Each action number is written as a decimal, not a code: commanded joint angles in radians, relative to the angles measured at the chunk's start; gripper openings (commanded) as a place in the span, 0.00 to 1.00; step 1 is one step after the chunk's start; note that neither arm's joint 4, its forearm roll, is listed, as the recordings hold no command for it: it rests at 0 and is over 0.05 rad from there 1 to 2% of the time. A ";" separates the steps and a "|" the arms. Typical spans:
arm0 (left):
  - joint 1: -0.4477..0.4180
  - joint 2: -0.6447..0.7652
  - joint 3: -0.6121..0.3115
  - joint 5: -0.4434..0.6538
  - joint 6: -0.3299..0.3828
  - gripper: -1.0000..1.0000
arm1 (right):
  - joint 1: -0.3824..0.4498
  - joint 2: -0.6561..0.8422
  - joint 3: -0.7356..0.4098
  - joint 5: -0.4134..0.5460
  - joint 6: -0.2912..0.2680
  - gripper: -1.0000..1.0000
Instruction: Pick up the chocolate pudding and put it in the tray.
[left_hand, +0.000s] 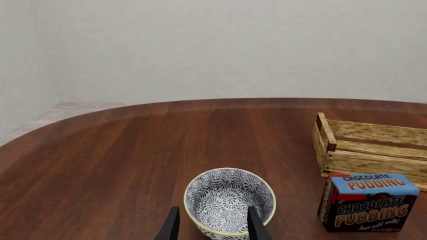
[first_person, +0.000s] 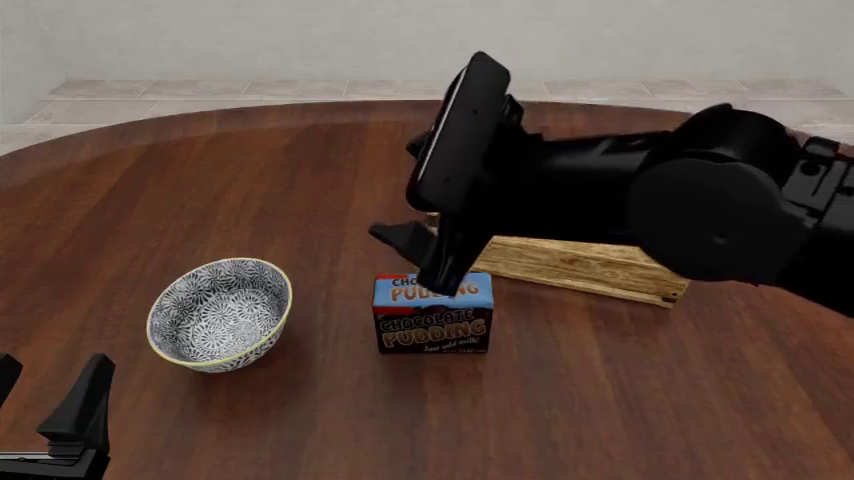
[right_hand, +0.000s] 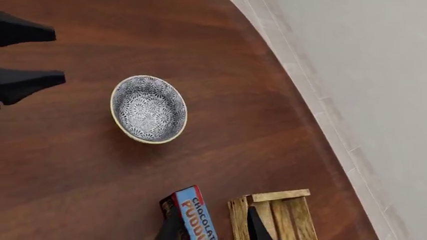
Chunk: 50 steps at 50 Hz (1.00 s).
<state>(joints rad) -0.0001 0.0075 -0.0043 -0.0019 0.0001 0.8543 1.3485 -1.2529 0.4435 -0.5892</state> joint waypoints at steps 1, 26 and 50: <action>0.000 0.000 0.000 0.000 0.000 1.00 | 0.019 0.014 0.005 0.027 -0.012 1.00; 0.000 0.000 0.000 0.000 0.000 1.00 | 0.045 0.035 -0.022 0.132 -0.062 1.00; 0.000 0.000 0.000 0.000 0.000 1.00 | 0.058 0.067 -0.099 0.262 -0.123 1.00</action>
<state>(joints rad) -0.0001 0.0075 -0.0043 -0.0019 0.0001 0.9098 1.4026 -1.3162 0.6533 -0.6839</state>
